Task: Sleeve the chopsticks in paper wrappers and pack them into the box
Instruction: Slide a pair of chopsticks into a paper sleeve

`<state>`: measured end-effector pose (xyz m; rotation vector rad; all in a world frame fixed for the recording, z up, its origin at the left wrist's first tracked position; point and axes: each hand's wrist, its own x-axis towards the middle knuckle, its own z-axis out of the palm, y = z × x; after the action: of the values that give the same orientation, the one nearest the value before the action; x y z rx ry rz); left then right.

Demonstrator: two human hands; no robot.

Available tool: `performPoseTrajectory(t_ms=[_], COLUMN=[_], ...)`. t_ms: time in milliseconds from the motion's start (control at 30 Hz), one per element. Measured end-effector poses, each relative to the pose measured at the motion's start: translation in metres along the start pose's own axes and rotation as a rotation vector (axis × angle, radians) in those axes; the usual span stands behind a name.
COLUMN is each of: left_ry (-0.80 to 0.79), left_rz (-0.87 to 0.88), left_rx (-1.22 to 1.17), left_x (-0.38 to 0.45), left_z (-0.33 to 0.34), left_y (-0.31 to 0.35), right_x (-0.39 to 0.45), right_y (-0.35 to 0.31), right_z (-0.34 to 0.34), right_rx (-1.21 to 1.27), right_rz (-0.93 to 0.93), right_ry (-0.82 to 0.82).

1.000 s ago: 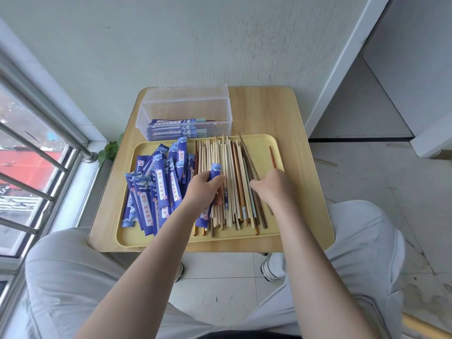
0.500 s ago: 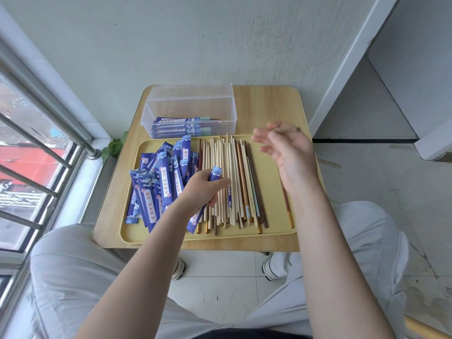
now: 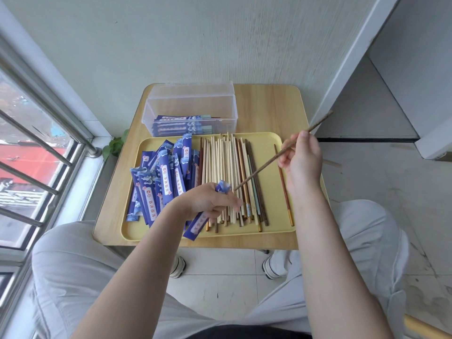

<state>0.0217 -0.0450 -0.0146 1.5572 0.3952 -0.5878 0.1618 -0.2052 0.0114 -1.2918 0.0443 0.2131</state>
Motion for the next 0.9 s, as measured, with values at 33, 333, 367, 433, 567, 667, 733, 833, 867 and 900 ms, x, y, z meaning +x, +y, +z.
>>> performPoseTrajectory(t_ms=[33, 333, 367, 433, 567, 667, 733, 833, 867, 900], left_ry=[-0.019, 0.0, 0.021, 0.062, 0.095, 0.129, 0.22, 0.332, 0.346, 0.356], left_rz=[-0.003, -0.011, 0.003, 0.046, 0.115, 0.102, 0.122, 0.145, 0.145, 0.144], left_rx=[0.019, 0.075, 0.072, 0.07, -0.046, -0.256, -0.294, -0.212, -0.199, -0.188], left_x=[-0.001, 0.006, 0.006, 0.006, 0.005, 0.009, 0.012, 0.014, 0.014, 0.013], left_z=[0.001, 0.004, 0.005, 0.007, 0.011, 0.015, 0.016, 0.016, 0.017, 0.018], left_y=[0.0, 0.001, 0.002, 0.004, 0.01, 0.016, 0.017, 0.014, 0.012, 0.011], right_x=[0.0, 0.0, 0.0, 0.001, -0.002, -0.01, -0.015, -0.02, -0.021, -0.021], right_y=[0.0, 0.011, 0.013, 0.016, 0.016, 0.02, 0.025, 0.029, 0.029, 0.03], right_z=[0.001, 0.009, 0.009, 0.009, 0.008, 0.012, 0.018, 0.024, 0.025, 0.025], right_rx=[0.005, -0.139, -0.159, -0.194, -0.369, -0.557, -0.604, -0.636, -0.642, -0.65], right_rz=[-0.004, -0.123, -0.135, -0.14, -0.044, 0.06, 0.086, 0.103, 0.103, 0.101], right_ry=[-0.003, -0.087, -0.093, -0.1, -0.241, -0.39, -0.43, -0.443, -0.45, -0.459])
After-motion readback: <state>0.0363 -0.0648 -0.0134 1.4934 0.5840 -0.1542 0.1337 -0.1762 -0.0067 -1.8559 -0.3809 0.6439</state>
